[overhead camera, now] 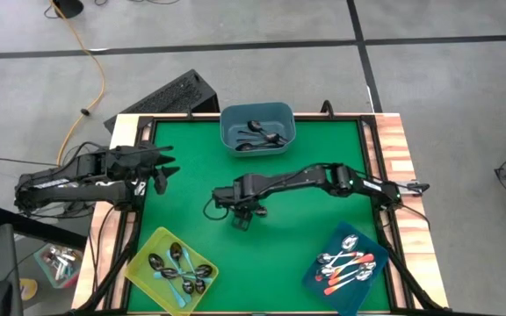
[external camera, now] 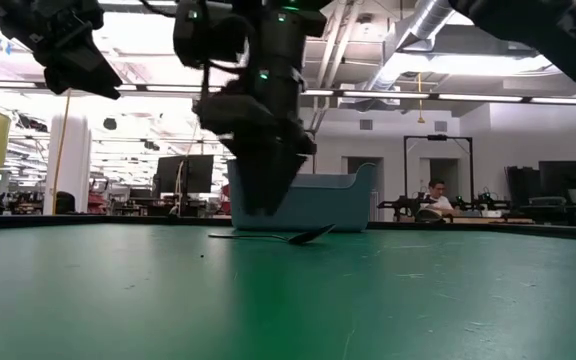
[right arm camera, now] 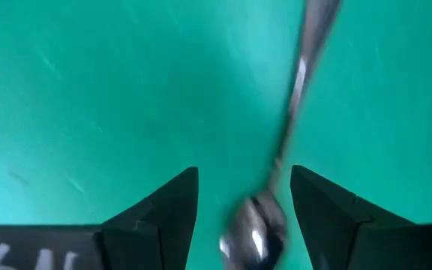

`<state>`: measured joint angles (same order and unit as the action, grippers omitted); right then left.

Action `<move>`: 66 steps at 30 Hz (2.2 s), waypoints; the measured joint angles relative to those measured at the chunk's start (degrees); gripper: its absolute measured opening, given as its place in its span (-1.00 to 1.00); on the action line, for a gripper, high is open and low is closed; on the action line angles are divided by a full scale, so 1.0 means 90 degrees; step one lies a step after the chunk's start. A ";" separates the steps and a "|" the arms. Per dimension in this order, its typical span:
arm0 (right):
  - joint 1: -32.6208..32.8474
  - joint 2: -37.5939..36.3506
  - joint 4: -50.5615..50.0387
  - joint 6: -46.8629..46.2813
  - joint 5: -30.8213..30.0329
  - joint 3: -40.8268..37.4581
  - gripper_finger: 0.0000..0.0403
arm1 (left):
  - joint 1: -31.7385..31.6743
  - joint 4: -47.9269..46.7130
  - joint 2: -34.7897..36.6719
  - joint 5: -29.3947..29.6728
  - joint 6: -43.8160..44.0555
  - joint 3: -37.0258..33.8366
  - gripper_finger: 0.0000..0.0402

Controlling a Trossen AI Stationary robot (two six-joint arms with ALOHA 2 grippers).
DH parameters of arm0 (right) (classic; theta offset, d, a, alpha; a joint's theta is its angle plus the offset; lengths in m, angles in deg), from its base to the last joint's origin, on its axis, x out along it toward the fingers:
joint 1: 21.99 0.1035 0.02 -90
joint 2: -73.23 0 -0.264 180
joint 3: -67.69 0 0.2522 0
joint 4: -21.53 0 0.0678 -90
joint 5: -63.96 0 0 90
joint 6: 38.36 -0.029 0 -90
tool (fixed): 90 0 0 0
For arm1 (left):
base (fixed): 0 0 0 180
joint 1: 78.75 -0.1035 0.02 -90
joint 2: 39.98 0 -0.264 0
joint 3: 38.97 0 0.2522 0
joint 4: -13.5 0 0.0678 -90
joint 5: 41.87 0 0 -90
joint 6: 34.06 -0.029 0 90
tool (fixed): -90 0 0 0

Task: Sort silverware by color (type)
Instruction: Put the black spoon into the light blue bin

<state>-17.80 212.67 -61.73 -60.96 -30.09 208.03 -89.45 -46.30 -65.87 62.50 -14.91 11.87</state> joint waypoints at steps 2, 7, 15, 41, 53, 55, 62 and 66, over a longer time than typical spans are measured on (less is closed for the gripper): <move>0.0000 0.0000 0.0244 0.0046 0.0013 -0.0153 0.10 | 0.0000 0.0002 0.0000 0.0116 0.0009 0.0000 -0.16; -0.0065 0.0000 0.0350 0.0258 0.0137 -0.0594 0.10 | -0.0002 0.0002 0.0002 0.0155 0.0165 0.0000 -0.16; -0.0114 -0.0015 0.0656 0.0640 0.0376 -0.0720 0.09 | -0.0002 0.0004 0.0002 0.0165 0.0177 0.0000 -0.16; -0.0527 0.0039 0.0809 0.1178 0.1103 -0.0721 -0.62 | -0.0001 0.0004 0.0002 0.0461 0.0359 0.0000 -0.16; -0.0449 0.0014 0.1059 0.0686 0.0957 -0.1033 -0.96 | -0.0001 0.0006 0.0002 0.0478 0.0479 0.0000 -0.16; -0.0423 0.0006 0.1100 0.0641 0.0931 -0.1029 -0.95 | -0.0002 0.0007 0.0002 0.0478 0.0491 0.0000 -0.16; -0.0399 0.0028 0.1035 0.0425 0.0924 -0.0812 -0.96 | -0.0002 0.0005 0.0002 0.0476 0.0493 0.0000 -0.16; -0.0392 0.0065 0.1152 0.0222 0.0960 -0.0608 -0.97 | 0.0000 0.0004 0.0002 0.0471 0.0493 0.0000 -0.16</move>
<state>-21.33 213.25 -51.36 -58.96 -21.45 202.55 -89.45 -46.26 -65.85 66.74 -10.47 11.87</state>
